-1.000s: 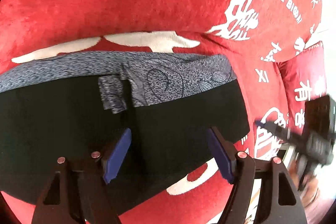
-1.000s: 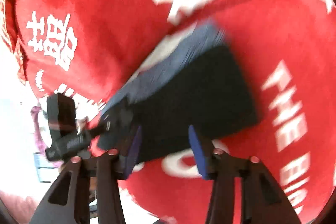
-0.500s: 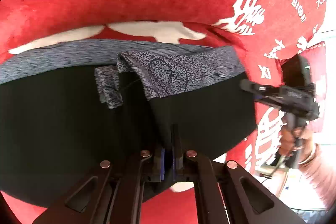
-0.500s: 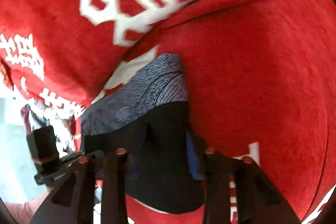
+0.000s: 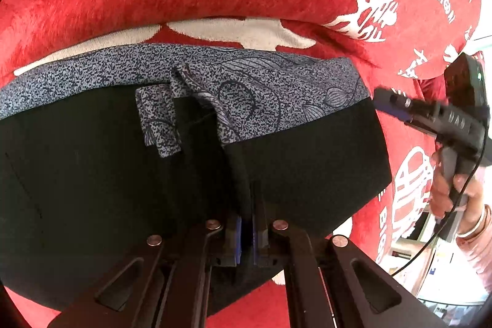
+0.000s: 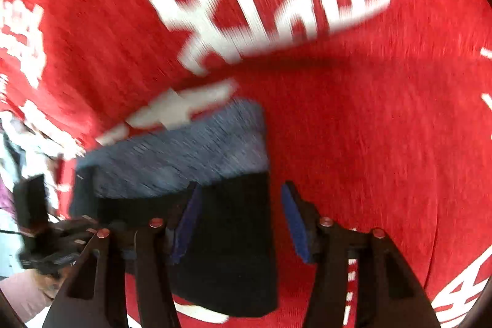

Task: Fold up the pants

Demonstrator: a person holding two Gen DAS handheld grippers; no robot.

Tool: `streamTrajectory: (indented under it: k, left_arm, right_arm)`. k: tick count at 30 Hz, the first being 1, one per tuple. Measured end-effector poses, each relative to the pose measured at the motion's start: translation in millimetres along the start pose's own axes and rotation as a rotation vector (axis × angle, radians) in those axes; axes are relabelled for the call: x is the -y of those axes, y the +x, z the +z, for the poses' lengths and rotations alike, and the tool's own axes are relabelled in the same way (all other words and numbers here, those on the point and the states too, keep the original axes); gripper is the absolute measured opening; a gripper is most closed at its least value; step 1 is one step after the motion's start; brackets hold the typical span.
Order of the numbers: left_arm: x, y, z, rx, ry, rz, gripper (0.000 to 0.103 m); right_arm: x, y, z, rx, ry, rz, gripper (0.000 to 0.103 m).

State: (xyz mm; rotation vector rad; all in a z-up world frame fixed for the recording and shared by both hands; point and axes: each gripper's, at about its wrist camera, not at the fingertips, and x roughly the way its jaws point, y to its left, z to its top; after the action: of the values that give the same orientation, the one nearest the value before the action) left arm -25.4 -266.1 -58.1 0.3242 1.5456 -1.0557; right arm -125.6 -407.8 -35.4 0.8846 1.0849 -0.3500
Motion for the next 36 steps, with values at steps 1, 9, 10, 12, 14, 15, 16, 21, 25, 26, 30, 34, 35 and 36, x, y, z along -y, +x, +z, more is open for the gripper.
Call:
streamTrajectory:
  k: [1, 9, 10, 12, 14, 15, 16, 21, 25, 26, 30, 34, 35, 36]
  left_arm:
    - [0, 0, -1, 0.002, -0.002, 0.001, 0.006]
    - [-5, -9, -7, 0.021, -0.027, 0.01, 0.006]
    - [-5, -10, -8, 0.021, -0.031, 0.012, 0.006]
    - [-3, -15, -9, 0.028, -0.036, 0.021, 0.006]
    - [-1, -22, -10, 0.039, -0.031, 0.04, 0.013]
    - [-1, -26, -11, 0.05, -0.026, 0.064, 0.036]
    - [-1, -30, -13, 0.064, -0.025, 0.101, 0.055]
    - [-23, -50, -22, 0.117, -0.083, 0.168, 0.08]
    - [-42, -52, -32, 0.089, -0.129, 0.277, 0.08]
    - [-47, -54, -35, 0.083, -0.135, 0.312, 0.08]
    - [-62, -63, -50, 0.075, -0.143, 0.377, 0.08]
    - [-79, -70, -64, 0.062, -0.179, 0.397, 0.08]
    - [-82, -71, -67, 0.061, -0.187, 0.4, 0.08]
    - [-85, -73, -70, 0.063, -0.196, 0.399, 0.08]
  right_arm:
    - [1, -1, 4, 0.005, 0.017, 0.018, 0.057]
    - [-12, 43, 35, -0.072, 0.006, -0.155, 0.063]
    - [-24, 46, 33, -0.061, -0.053, -0.21, 0.069]
    - [-42, 51, 29, -0.046, -0.127, -0.279, 0.071]
    - [-55, 52, 26, -0.049, -0.169, -0.317, 0.071]
    - [-62, 50, 25, -0.043, -0.192, -0.349, 0.071]
    - [-73, 46, 23, -0.023, -0.231, -0.403, 0.071]
    - [-116, 2, 7, 0.129, -0.32, -0.404, 0.065]
    - [-142, 7, -5, 0.032, -0.26, -0.089, 0.036]
    - [-144, 13, -9, -0.001, -0.237, -0.031, 0.032]
    - [-170, 51, -22, -0.051, -0.153, 0.07, 0.03]
    - [-185, 106, -43, -0.186, -0.114, 0.053, 0.03]
    - [-189, 105, -48, -0.167, -0.121, 0.031, 0.03]
    - [-190, 100, -49, -0.152, -0.137, 0.026, 0.032]
